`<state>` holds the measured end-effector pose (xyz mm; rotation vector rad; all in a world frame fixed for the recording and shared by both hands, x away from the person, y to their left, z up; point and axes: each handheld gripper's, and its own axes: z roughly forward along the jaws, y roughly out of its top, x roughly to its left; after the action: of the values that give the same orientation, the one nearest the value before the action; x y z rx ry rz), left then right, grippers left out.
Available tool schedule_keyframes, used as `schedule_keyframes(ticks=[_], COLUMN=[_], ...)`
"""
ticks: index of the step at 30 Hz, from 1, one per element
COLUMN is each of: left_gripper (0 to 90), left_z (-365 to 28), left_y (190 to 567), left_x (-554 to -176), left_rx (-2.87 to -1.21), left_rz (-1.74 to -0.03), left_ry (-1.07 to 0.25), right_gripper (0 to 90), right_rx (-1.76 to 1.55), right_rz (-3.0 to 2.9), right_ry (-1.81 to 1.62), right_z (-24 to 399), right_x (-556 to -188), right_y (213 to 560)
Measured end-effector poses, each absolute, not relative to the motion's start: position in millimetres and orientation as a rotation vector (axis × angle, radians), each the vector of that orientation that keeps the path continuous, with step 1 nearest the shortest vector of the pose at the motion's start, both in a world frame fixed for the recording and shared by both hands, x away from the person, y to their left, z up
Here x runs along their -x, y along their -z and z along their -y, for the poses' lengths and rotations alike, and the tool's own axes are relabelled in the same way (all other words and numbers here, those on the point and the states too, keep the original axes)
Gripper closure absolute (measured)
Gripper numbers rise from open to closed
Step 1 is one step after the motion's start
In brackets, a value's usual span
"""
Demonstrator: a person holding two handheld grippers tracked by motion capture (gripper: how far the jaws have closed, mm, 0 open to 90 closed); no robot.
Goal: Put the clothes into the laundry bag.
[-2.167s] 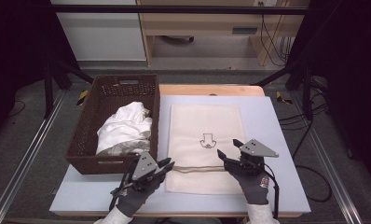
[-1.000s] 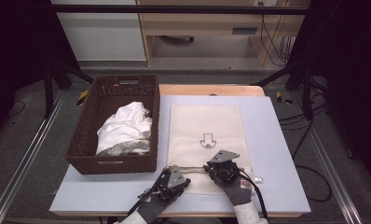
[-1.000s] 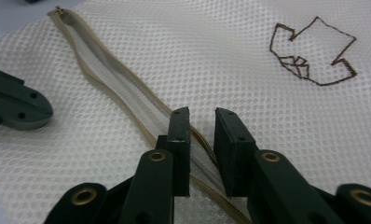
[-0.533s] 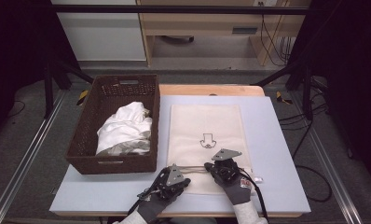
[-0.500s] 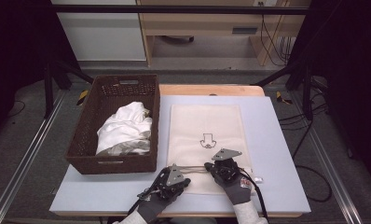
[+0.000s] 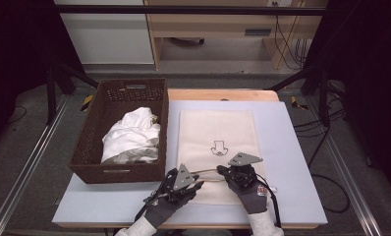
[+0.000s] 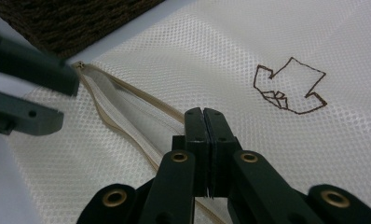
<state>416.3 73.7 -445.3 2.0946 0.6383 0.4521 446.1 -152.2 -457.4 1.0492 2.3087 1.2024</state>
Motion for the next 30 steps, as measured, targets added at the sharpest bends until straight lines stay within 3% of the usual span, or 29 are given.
schedule_keyframes(ticks=[5, 8, 11, 16, 19, 28, 30], left_gripper=[42.5, 40.5, 46.8, 74.9, 82.6, 83.4, 83.2], left_z=[-49.9, -37.6, -32.7, -33.0, -33.7, -42.4, -43.9], left_y=[444.8, 456.4, 466.9, 472.5, 470.3, 457.6, 454.4], left_x=[-433.5, -445.9, -454.0, -455.9, -456.0, -463.0, -464.1], left_rx=[-2.16, -2.219, -2.264, -2.245, -2.235, -2.159, -2.14], left_rz=[-0.614, -0.62, -0.647, -0.682, -0.679, -0.738, -0.742], left_ry=[-0.584, -0.587, -0.6, -0.626, -0.623, -0.544, -0.528], right_gripper=[89.8, 89.8, 89.8, 89.7, 88.6, 44.5, 44.0], right_rx=[-1.051, -1.054, -1.055, -1.049, -1.038, -0.988, -0.978], right_rz=[-2.291, -2.28, -2.272, -2.266, -2.263, -2.178, -2.187], right_ry=[-1.237, -1.243, -1.244, -1.244, -1.231, -1.209, -1.14], right_z=[155.6, 155.7, 155.0, 154.5, 152.6, 160.4, 155.2], right_x=[-445.8, -444.9, -444.2, -444.6, -443.8, -438.2, -439.4], right_y=[453.4, 452.1, 451.7, 452.2, 452.9, 447.7, 452.0])
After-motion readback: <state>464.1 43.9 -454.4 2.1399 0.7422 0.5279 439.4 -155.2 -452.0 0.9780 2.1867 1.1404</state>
